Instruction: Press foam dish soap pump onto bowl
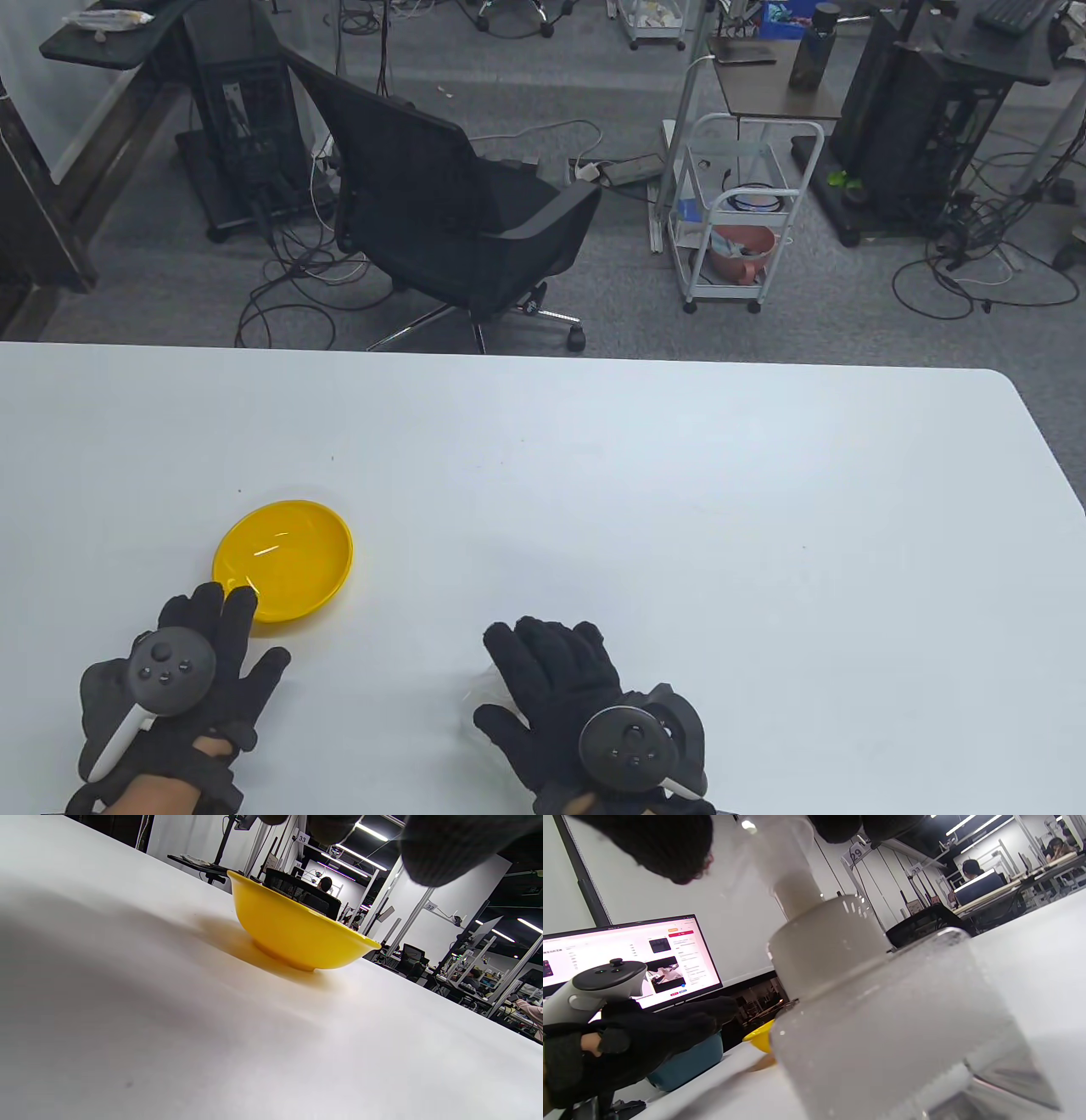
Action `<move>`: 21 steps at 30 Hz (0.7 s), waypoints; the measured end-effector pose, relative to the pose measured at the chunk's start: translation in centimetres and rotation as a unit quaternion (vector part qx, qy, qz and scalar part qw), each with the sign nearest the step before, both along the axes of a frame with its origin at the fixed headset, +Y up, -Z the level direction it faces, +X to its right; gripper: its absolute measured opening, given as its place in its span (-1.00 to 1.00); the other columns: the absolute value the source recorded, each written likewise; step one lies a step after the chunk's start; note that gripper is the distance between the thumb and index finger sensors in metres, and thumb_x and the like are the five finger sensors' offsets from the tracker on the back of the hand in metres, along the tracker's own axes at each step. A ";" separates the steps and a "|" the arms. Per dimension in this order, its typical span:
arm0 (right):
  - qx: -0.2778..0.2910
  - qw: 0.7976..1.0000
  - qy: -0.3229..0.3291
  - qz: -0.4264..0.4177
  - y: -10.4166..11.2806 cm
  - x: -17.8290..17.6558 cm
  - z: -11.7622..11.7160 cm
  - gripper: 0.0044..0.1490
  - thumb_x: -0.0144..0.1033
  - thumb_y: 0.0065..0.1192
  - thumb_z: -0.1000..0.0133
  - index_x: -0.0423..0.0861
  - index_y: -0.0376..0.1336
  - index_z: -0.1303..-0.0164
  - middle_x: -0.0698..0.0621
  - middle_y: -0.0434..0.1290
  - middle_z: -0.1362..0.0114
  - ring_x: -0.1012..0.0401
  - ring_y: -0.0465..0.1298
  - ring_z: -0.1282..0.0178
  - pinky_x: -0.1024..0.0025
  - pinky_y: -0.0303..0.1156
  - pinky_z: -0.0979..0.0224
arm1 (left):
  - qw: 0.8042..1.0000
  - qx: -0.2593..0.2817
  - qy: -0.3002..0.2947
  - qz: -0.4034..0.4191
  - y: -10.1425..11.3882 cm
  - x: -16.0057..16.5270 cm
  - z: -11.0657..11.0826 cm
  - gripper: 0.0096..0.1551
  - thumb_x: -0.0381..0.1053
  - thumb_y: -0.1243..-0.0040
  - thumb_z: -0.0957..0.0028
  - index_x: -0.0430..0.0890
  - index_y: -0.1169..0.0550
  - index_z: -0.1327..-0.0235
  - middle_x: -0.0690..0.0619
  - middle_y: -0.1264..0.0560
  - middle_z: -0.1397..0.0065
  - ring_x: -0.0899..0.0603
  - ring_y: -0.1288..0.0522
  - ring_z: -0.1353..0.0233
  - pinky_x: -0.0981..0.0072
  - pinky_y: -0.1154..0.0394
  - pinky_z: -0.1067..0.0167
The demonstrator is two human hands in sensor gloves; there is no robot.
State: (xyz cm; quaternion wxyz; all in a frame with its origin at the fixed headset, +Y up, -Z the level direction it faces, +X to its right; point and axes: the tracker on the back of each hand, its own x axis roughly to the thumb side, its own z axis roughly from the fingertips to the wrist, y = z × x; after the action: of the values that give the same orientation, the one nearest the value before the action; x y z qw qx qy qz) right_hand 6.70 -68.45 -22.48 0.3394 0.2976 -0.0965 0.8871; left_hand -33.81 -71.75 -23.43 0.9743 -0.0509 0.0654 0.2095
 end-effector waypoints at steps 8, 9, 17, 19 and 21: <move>-0.044 0.988 -0.149 -0.012 -0.8 4.6 -1.2 -0.10 0.10 0.10 -0.15 0.07 -0.02 -0.70 -0.11 -0.20 -0.69 -0.18 -0.32 -0.65 -0.34 -0.42 -0.46 | 0.998 0.013 0.065 0.003 0.1 -1.1 0.2 -0.03 0.53 0.01 -0.02 0.24 0.02 -0.62 0.14 0.18 -0.69 -0.32 0.17 -0.72 -0.34 0.24 -0.46; -0.057 0.985 -0.161 -0.003 -1.0 4.7 -1.3 -0.10 0.10 0.10 -0.15 0.08 -0.03 -0.70 -0.10 -0.23 -0.69 -0.16 -0.36 -0.65 -0.32 -0.45 -0.45 | 0.997 0.016 0.076 0.003 0.1 -1.3 0.2 -0.03 0.54 0.02 -0.02 0.24 0.02 -0.62 0.14 0.17 -0.69 -0.33 0.15 -0.72 -0.33 0.24 -0.46; -0.115 0.979 -0.162 0.037 -2.3 4.1 -1.6 -0.08 0.11 0.12 -0.16 0.06 -0.05 -0.69 -0.10 -0.29 -0.68 -0.15 -0.41 -0.63 -0.30 -0.49 -0.43 | 0.954 -0.135 0.189 0.192 -1.7 -3.7 -1.8 0.11 0.63 0.06 -0.04 0.21 0.27 -0.57 0.11 0.27 -0.66 -0.31 -0.03 -0.69 -0.28 0.10 -0.52; -0.105 0.981 -0.159 0.038 -2.2 3.8 -1.5 -0.08 0.12 0.12 -0.16 0.05 -0.04 -0.69 -0.10 -0.28 -0.68 -0.16 -0.39 -0.63 -0.30 -0.47 -0.44 | 0.922 -0.175 0.221 0.267 -2.0 -4.1 -2.7 0.17 0.62 0.02 -0.04 0.19 0.34 -0.53 0.11 0.26 -0.65 -0.29 -0.09 -0.67 -0.26 0.04 -0.53; -0.096 0.984 -0.149 0.035 -2.1 3.5 -1.4 -0.08 0.12 0.13 -0.15 0.04 -0.03 -0.69 -0.11 -0.26 -0.68 -0.17 -0.37 -0.63 -0.30 -0.45 -0.44 | 0.907 -0.192 0.253 0.275 -1.9 -4.7 -3.6 0.18 0.62 -0.01 -0.05 0.17 0.33 -0.53 0.11 0.19 -0.65 -0.22 -0.20 -0.61 -0.18 -0.08 -0.53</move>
State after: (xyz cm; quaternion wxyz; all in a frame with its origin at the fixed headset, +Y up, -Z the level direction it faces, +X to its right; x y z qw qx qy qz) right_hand 10.21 -70.57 -23.88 0.3166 0.1315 -0.0495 0.9381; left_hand -38.50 -73.66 -27.05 0.8003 -0.1982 0.3324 0.4580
